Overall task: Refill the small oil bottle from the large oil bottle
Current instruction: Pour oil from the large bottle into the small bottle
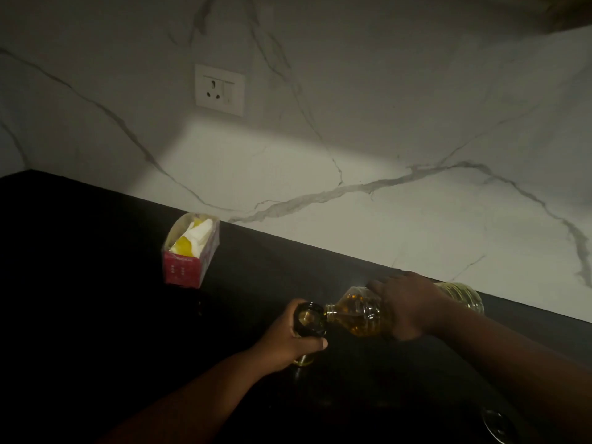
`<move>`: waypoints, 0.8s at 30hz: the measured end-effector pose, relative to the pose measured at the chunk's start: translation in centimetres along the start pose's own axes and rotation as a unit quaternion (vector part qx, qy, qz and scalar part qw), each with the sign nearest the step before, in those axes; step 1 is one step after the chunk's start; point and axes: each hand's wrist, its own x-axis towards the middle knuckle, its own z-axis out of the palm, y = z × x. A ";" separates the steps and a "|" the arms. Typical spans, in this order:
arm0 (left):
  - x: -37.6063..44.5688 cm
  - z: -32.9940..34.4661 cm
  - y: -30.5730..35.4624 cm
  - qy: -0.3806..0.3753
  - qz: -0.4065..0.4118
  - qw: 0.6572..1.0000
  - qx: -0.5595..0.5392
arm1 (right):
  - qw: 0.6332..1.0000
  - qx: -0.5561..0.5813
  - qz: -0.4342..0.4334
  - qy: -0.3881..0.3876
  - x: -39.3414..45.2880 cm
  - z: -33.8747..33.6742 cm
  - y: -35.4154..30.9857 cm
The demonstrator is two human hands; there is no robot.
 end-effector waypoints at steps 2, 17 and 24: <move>0.0 0.0 0.1 0.001 -0.006 1.000 -0.001 | 1.000 -0.002 0.002 0.001 0.0 0.0 0.0; 0.0 0.1 -0.1 0.007 -0.002 1.000 -0.009 | 1.000 0.011 -0.001 -0.016 0.0 -0.3 0.1; 0.1 0.1 -0.3 0.004 0.002 1.000 -0.013 | 1.000 0.011 -0.003 -0.010 0.1 -0.1 0.2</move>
